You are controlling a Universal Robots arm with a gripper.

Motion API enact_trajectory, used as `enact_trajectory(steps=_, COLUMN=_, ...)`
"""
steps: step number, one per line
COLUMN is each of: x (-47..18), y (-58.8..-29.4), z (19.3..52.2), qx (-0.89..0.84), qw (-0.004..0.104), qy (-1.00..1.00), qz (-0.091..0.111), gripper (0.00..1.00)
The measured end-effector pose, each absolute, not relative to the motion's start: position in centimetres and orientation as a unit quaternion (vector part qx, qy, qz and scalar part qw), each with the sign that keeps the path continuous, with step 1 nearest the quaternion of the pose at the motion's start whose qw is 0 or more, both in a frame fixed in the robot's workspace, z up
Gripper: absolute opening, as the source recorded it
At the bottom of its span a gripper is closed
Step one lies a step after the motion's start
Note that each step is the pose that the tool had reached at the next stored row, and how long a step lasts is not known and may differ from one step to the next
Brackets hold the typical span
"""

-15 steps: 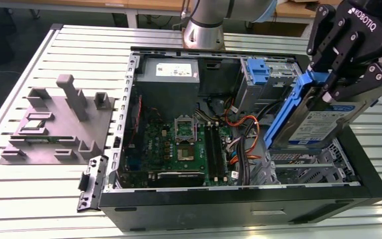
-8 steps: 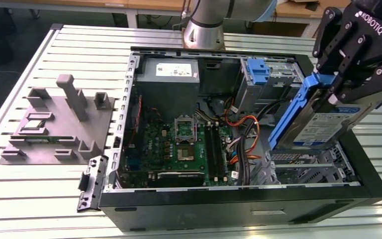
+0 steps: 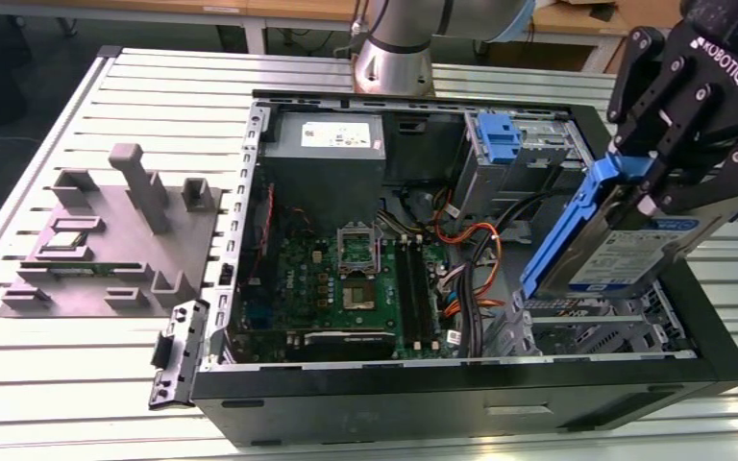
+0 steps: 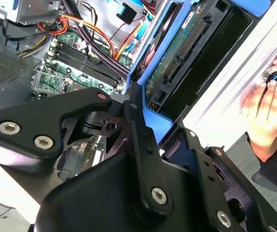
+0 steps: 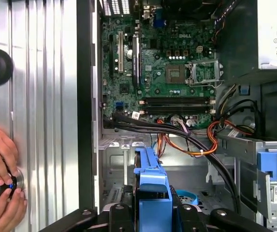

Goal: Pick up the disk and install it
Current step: 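Insert the disk into the insertion slot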

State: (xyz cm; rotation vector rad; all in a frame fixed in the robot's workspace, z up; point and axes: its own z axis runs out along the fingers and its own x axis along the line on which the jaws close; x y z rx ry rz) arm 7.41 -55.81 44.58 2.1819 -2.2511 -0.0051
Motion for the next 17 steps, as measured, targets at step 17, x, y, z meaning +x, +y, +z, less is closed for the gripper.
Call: enact_trajectory(steps=17, x=7.7, y=-56.4, z=43.5, qx=0.696, qw=0.003, qy=-0.718, qz=-0.002, gripper=0.36)
